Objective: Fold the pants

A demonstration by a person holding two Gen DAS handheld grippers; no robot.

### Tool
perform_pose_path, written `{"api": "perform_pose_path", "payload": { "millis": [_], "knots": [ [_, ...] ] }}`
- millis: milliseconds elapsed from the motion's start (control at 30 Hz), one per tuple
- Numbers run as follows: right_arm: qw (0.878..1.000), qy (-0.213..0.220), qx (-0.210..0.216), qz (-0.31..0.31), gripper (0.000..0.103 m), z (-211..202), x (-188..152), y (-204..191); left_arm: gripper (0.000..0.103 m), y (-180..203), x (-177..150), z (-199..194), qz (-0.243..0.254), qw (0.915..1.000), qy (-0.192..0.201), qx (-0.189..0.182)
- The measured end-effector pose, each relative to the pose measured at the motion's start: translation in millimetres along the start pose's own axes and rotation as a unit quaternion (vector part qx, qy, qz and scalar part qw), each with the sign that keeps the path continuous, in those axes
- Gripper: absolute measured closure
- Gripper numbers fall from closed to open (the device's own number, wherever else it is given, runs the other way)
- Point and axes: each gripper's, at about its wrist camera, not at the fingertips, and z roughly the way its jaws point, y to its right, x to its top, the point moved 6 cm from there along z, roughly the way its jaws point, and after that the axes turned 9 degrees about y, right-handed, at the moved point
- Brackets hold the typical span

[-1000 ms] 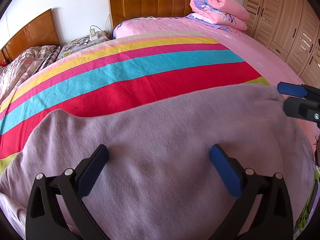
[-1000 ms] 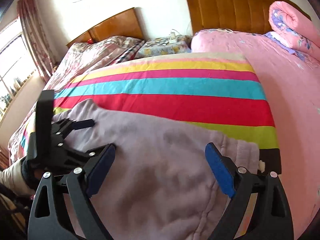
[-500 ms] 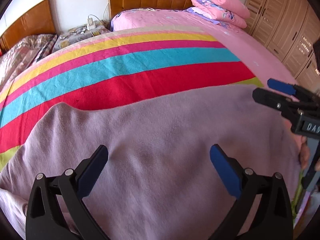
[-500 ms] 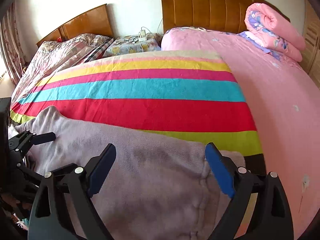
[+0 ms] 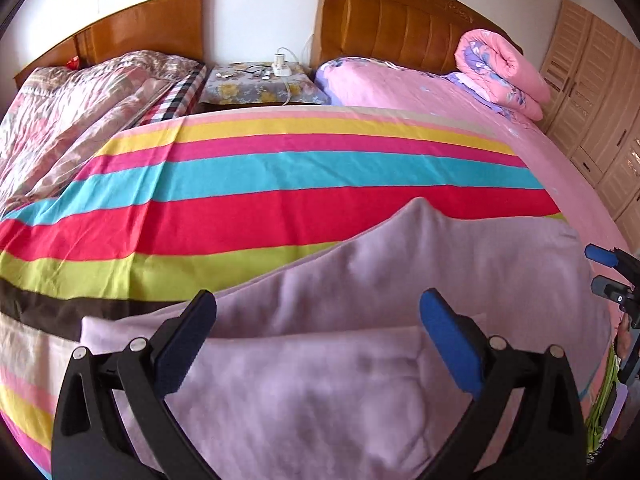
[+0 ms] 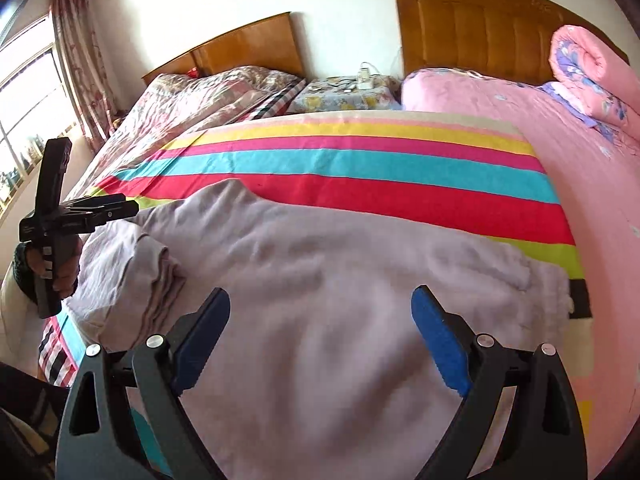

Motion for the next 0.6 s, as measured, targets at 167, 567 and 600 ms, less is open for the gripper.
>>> {"api": "perform_pose_path", "payload": {
  "millis": [167, 567, 600],
  "knots": [
    [0.994, -0.012, 0.077, -0.071, 0.014, 63, 26, -93, 0.002, -58, -23, -9, -0.055, 0.9973, -0.009, 0.049],
    [0.975, -0.096, 0.128, -0.151, 0.013, 167, 8, -183, 0.001, -78, -37, 15, -0.04, 0.9945, -0.003, 0.097],
    [0.977, -0.09, 0.131, -0.143, 0.013, 167, 11, -182, 0.001, -80, -37, 14, -0.042, 0.9946, -0.001, 0.094]
  ]
}}
